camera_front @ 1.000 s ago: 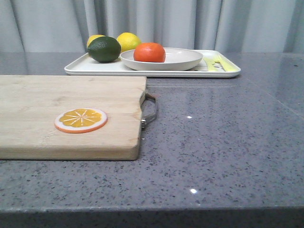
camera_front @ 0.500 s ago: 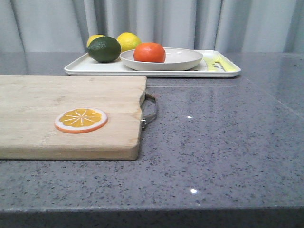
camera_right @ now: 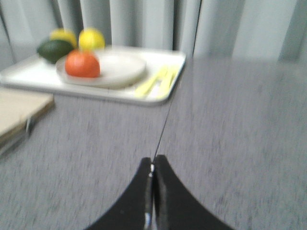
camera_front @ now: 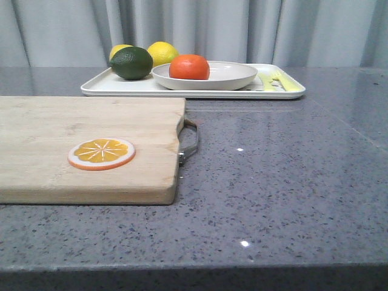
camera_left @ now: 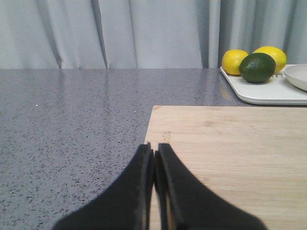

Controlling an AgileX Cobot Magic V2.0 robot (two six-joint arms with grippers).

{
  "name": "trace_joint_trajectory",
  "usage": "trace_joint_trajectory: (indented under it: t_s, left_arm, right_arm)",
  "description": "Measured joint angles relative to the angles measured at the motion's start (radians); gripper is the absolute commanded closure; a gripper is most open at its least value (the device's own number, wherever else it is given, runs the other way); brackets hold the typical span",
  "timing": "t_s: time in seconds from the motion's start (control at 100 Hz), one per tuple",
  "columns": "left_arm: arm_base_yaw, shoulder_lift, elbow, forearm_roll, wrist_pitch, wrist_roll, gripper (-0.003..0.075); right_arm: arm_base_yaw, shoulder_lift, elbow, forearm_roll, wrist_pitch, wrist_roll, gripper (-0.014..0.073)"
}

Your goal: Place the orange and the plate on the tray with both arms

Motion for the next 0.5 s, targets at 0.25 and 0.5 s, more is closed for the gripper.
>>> trace_joint_trajectory:
  t_s: [0.25,0.5]
  left_arm:
    - [0.000,0.000,0.000,0.000,0.000,0.000,0.0741]
    - [0.000,0.000,0.000,0.000,0.002,0.000,0.0741]
  right_arm:
    - [-0.099,-0.095,0.157,-0.131,-0.214,0.160,0.0662]
    - [-0.179,-0.151,0.178,-0.176,-0.152,0.228,0.0662]
